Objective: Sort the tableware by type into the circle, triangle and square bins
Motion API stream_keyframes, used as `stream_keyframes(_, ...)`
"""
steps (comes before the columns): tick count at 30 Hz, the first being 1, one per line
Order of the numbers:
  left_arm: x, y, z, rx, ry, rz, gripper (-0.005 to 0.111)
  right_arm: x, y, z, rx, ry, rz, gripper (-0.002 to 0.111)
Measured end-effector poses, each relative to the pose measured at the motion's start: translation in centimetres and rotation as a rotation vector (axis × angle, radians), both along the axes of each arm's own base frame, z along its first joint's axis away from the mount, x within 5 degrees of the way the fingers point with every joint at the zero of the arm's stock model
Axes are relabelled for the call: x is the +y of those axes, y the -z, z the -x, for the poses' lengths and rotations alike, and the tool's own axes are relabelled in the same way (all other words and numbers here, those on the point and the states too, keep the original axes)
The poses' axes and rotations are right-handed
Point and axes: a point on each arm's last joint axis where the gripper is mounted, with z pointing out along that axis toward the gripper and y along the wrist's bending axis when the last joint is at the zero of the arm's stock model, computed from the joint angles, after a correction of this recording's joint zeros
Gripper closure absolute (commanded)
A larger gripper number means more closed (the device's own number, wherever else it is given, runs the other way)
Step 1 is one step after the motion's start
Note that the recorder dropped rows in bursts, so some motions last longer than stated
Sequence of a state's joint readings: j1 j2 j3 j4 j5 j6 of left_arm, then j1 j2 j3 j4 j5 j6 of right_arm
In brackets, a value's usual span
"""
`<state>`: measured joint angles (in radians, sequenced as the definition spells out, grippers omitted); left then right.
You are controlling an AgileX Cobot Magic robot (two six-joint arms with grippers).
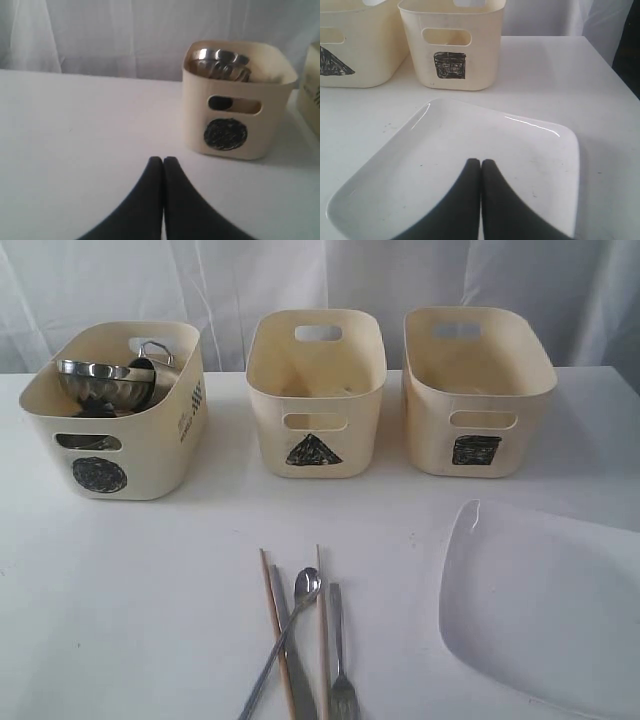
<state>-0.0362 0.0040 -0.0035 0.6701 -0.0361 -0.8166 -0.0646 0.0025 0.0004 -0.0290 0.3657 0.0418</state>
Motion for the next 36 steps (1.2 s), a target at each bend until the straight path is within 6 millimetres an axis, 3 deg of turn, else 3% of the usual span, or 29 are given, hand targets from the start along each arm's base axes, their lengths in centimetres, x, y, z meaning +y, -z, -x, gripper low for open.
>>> stream_keyframes(3, -0.8, -1.2, 0.0, -0.132, 0.09, 0.034, 0.107, 0.0, 0.0, 0.0, 0.0, 0.0, 0.0, 0.108)
stream_keyframes(7, -1.5, -2.8, 0.3, -0.306, 0.183, 0.206, 0.107, 0.0, 0.0, 0.0, 0.0, 0.0, 0.0, 0.108)
stream_keyframes(10, -1.1, -2.8, 0.3, -0.31, 0.139, 0.179, 0.107, 0.0, 0.0, 0.0, 0.0, 0.0, 0.0, 0.108)
stream_keyframes(14, -0.8, -1.3, 0.0, -0.143, 0.085, 0.052, 0.107, 0.0, 0.0, 0.0, 0.0, 0.0, 0.0, 0.108)
stream_keyframes(22, -1.7, 2.5, 0.6, 0.276, 0.19, -0.005, 0.107, 0.0, 0.0, 0.0, 0.0, 0.0, 0.0, 0.108)
stream_keyframes(25, -1.8, 2.8, 0.7, 0.318, 0.195, -0.006, 0.107, 0.0, 0.0, 0.0, 0.0, 0.0, 0.0, 0.108)
stream_keyframes(30, -1.6, 2.8, 0.7, 0.324, 0.135, 0.16, 0.107, 0.0, 0.0, 0.0, 0.0, 0.0, 0.0, 0.108)
stream_keyframes(36, -1.2, 2.9, 0.7, 0.321, 0.095, 0.17, 0.107, 0.0, 0.0, 0.0, 0.0, 0.0, 0.0, 0.108)
